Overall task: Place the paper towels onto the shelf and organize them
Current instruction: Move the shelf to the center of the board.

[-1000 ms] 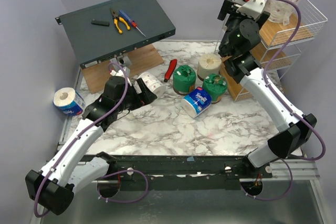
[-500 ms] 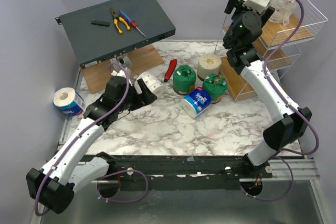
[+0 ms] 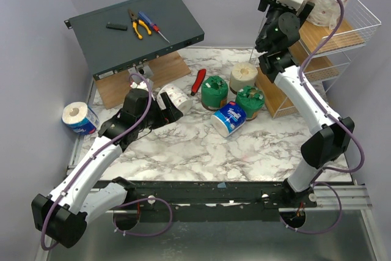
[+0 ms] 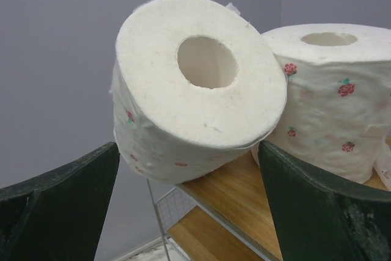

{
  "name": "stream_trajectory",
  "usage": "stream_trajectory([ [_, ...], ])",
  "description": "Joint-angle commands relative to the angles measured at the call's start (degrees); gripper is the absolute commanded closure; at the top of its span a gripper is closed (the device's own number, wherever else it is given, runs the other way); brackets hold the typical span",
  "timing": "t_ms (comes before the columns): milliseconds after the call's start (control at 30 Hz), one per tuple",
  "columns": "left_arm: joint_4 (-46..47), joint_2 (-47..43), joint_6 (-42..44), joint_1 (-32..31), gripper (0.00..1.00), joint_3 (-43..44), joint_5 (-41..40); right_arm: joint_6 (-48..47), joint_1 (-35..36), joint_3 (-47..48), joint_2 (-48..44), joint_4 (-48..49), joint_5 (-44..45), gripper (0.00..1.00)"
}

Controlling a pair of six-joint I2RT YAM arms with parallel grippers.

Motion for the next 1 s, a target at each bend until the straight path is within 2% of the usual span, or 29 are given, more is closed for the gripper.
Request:
stream_trajectory([
  [0,-0.5,0.3,0.9,-0.3,0.09,-0.6,-0.5,-5.3,-0.4,2.6,1.6,6.0,-0.8,0.02],
  [500,-0.9,0.9,1.1,-0.3,0.09,-0.2,-0.4,-6.2,-0.8,6.0,2.5,7.0,-5.3,0.02],
  [800,-1.1,0.3,1.1,-0.3,0.09,-0.5,-0.4,-1.1,-1.1,9.1,2.1,1.6,-8.5,0.01],
  [967,-0.9,-0.5,1.6,-0.3,0.09,0.8,-0.2,7.2,-1.0,8.5,-2.9,-4.3,-9.3,0.0],
])
